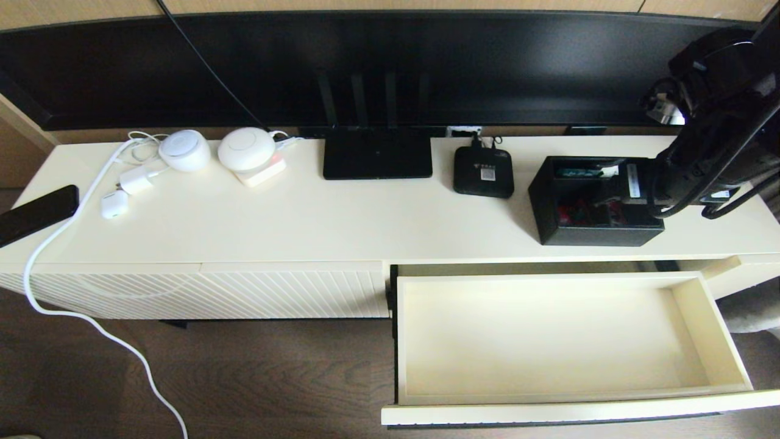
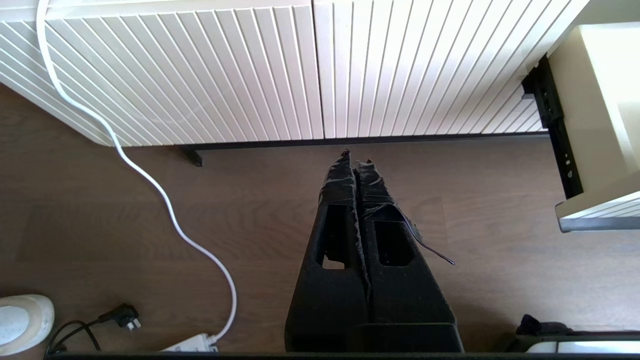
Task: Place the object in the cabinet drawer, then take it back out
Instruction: Put the storage box in the drawer
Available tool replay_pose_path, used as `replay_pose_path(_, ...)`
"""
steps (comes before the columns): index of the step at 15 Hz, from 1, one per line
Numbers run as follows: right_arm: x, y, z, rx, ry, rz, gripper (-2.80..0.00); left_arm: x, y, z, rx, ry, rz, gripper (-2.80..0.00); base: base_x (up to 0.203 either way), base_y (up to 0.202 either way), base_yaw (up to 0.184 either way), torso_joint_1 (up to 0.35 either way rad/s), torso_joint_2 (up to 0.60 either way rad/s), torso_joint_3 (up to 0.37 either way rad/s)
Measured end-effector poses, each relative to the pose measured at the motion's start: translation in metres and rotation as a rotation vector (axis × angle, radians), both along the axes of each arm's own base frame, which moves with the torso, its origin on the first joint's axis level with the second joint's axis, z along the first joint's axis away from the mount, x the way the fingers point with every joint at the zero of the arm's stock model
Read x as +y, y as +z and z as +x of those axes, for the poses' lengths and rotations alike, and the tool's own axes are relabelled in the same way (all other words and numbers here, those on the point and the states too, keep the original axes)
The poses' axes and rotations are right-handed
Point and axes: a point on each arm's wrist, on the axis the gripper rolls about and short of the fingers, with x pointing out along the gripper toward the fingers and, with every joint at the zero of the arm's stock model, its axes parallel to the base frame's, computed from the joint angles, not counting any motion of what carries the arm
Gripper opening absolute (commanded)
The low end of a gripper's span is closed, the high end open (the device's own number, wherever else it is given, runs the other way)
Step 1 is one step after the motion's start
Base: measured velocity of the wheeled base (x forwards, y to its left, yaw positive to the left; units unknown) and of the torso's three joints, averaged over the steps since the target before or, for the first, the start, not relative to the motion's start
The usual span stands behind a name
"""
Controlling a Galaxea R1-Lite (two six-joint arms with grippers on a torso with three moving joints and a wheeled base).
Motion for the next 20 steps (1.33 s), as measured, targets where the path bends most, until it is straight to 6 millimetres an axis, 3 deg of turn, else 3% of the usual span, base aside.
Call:
replay_pose_path(9,-0.006,-0.015,0.041,0.013,0.056,0.082,0.00,0.000,0.000,0.000,0.000,0.000,0.000,-2.80,0.000,0.000,0.000,0.000,0.00,0.000)
replay_pose_path(20,-0.013,-0.039,0.075,-0.002,0.103,-0.016,0.00,0.000,0.000,0.000,0.000,0.000,0.000,-2.80,0.000,0.000,0.000,0.000,0.00,0.000)
